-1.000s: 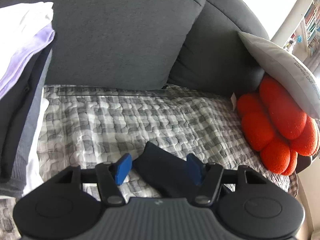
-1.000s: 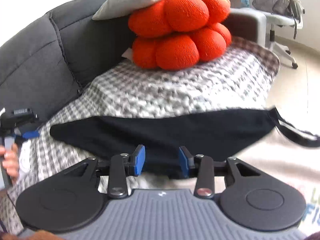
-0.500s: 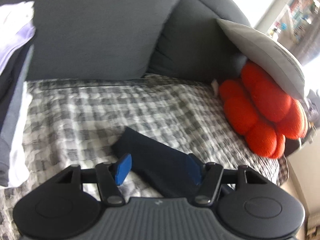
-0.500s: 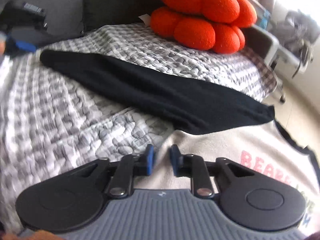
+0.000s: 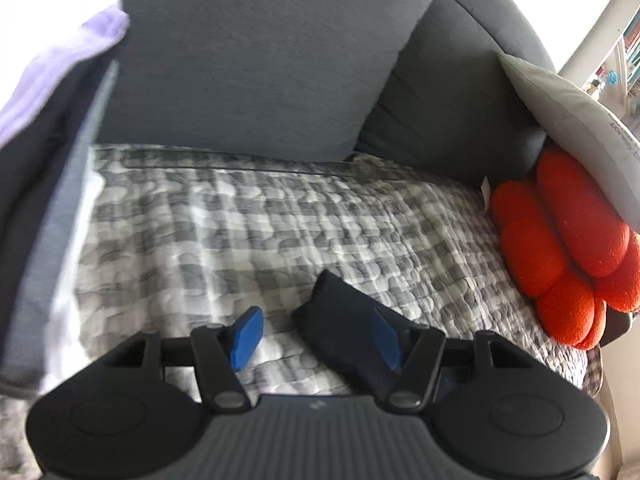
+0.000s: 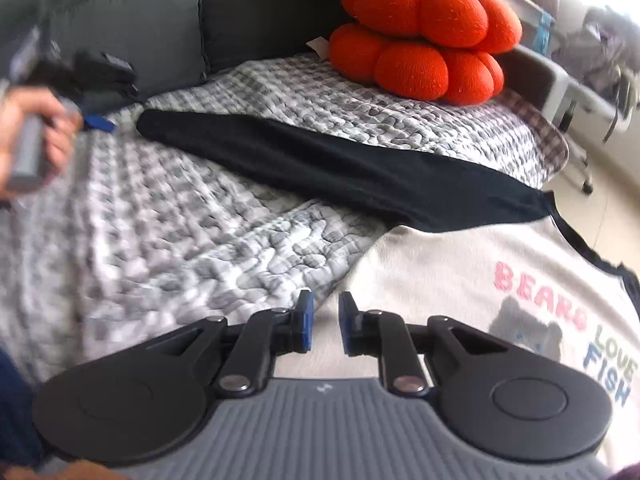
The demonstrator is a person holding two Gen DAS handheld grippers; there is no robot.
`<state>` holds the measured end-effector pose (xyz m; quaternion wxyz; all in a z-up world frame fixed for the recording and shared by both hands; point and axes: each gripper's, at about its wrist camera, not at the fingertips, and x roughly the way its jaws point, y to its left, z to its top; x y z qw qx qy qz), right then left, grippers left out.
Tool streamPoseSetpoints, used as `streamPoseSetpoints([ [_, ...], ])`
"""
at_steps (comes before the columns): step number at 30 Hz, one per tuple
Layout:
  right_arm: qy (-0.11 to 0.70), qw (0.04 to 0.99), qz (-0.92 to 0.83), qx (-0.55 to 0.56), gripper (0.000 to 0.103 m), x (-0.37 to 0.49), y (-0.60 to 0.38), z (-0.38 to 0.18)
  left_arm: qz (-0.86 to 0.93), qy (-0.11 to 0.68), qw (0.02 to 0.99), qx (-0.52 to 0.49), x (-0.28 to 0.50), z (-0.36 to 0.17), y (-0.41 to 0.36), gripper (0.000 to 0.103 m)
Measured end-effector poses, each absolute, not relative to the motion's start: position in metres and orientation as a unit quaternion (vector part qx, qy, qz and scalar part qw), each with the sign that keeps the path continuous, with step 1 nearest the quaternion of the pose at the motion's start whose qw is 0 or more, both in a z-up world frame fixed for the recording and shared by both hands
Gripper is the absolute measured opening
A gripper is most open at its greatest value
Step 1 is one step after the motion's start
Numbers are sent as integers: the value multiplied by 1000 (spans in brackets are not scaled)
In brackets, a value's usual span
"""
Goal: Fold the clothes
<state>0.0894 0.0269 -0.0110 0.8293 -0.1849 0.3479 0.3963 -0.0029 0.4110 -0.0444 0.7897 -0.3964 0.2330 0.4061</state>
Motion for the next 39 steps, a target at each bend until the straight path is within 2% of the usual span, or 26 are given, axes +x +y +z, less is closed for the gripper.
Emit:
streamPoseSetpoints([
  [5,344,836,395,-165,21,75,-10,15,408,237,790,-391,12,-44,435,63],
  [6,338,839,399,-150,27,73,-19,15,405,241,794,-384,17,-44,439,67],
  [8,338,840,408,-117,33,72,-33,14,399,258,799,-369,28,-48,445,69],
  [13,327,840,422,-96,33,73,-39,14,398,293,807,-322,55,-72,445,66],
  [14,325,839,427,-93,33,74,-40,14,394,291,818,-301,58,-73,440,55],
  [15,323,838,431,-88,33,76,-44,16,381,297,827,-288,62,-73,438,24],
  [16,321,838,432,-86,33,76,-45,17,371,300,831,-287,63,-73,437,13],
  [18,320,839,433,-82,33,77,-47,18,357,292,842,-279,63,-72,435,9],
  [24,308,837,446,-76,33,71,-54,19,365,196,882,-224,41,-46,427,8],
  [30,312,835,446,-83,35,69,-47,15,409,228,858,-212,44,-58,435,9],
  [39,304,833,454,-93,39,62,-41,12,419,211,849,-244,22,-48,439,11],
])
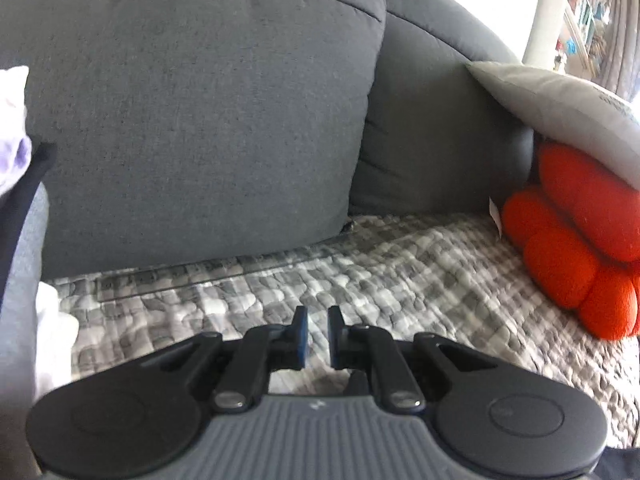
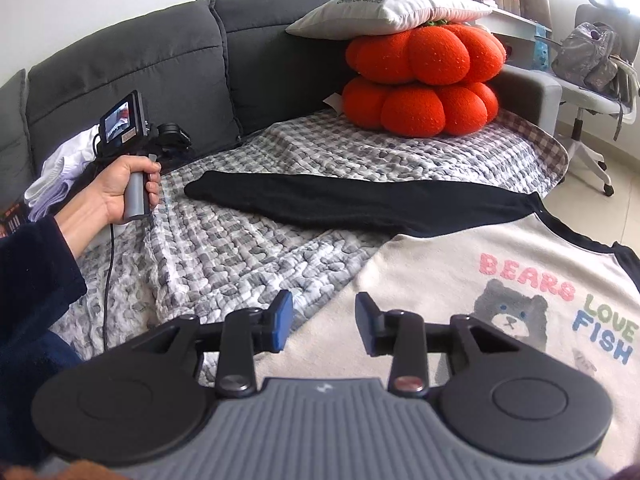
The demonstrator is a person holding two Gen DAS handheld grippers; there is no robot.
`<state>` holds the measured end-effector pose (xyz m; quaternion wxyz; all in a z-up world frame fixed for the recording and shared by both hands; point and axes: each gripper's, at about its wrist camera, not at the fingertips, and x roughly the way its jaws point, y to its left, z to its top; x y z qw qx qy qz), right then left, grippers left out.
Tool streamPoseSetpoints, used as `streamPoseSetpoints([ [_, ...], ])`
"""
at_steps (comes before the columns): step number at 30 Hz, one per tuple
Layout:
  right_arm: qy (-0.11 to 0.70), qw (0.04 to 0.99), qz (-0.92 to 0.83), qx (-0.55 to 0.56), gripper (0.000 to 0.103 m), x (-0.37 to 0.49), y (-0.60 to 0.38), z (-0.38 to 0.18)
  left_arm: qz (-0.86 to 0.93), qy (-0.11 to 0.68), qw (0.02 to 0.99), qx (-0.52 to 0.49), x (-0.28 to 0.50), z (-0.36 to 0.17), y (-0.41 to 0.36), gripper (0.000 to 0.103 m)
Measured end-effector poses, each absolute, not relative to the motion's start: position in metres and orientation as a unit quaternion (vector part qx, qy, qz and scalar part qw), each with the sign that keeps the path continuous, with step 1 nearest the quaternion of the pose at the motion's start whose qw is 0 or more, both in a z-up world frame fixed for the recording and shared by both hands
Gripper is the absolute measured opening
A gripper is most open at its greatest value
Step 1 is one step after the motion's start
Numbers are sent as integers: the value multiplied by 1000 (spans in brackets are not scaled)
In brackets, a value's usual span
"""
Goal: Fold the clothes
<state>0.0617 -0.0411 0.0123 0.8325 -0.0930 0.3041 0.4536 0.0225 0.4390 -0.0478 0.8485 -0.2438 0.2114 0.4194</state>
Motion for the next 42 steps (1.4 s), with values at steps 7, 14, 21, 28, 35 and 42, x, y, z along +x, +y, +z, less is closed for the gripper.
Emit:
streamPoseSetpoints([
  [7,312,836,445,-68,40,67,-44,15,385,250,860,-221,38,-30,398,22],
  [14,322,851,414,-28,45,74,-59,20,304,292,880,-219,55,-11,327,24],
  [21,328,883,321,-96,52,84,-61,-5,235,320,896,-198,50,-10,250,26],
  [28,366,876,285,-134,52,87,-70,-35,184,348,903,-173,39,-17,192,32],
  [35,389,868,282,-123,53,75,-89,-45,138,360,910,-153,24,-23,144,41],
  [42,412,861,287,-81,59,55,-118,-45,105,375,910,-145,11,-34,114,41],
])
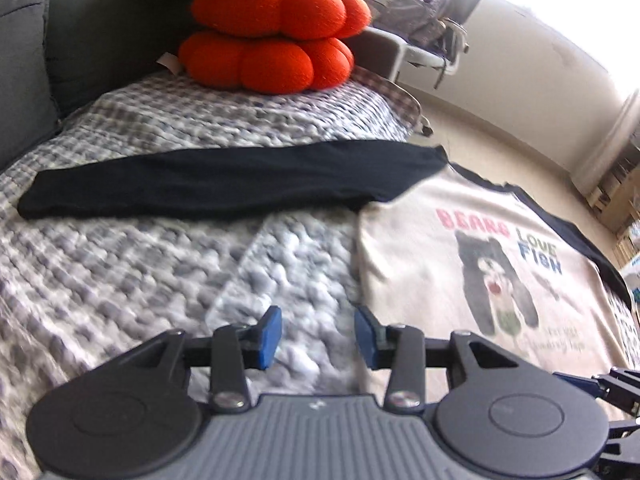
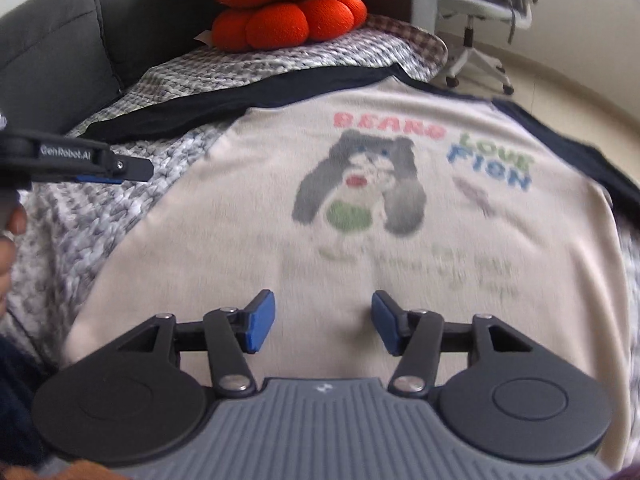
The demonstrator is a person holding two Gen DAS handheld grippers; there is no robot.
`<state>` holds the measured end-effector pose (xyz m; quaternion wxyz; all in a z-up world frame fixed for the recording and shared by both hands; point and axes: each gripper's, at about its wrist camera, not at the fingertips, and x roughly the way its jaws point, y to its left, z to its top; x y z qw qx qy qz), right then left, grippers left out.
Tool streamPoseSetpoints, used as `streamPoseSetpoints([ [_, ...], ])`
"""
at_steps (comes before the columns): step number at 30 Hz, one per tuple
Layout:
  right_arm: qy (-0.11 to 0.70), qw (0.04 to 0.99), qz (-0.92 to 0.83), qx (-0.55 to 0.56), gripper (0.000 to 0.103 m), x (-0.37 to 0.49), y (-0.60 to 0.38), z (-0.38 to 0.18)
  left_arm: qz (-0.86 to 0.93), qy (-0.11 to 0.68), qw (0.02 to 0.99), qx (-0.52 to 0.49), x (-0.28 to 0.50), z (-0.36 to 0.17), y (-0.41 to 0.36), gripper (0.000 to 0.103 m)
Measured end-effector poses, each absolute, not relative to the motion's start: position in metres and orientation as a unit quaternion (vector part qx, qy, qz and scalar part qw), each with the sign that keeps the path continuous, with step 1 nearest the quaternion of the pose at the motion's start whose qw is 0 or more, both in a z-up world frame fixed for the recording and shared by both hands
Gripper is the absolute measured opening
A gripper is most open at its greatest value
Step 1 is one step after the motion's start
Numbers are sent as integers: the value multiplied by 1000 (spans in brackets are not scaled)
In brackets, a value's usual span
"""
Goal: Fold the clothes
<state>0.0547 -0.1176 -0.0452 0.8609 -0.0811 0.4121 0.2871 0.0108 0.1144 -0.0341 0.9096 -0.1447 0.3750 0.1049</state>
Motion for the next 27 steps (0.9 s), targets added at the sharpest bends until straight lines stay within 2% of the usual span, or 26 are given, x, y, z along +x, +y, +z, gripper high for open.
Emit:
streamPoseSetpoints([
  [5,413,866,274,-58,59,44,-144,-41,83,374,909,-162,-3,-36,109,40],
  [9,403,882,243,-17,59,39,-178,-35,63,354,916,-177,-15,-31,107,30],
  [18,373,908,165,95,59,18,-271,-25,18,361,915,-181,-34,-36,92,29],
  [25,382,909,111,127,59,5,-309,-34,21,372,918,-137,-41,-48,76,29],
  [27,384,909,106,127,59,1,-315,-36,21,374,918,-129,-43,-51,74,25],
])
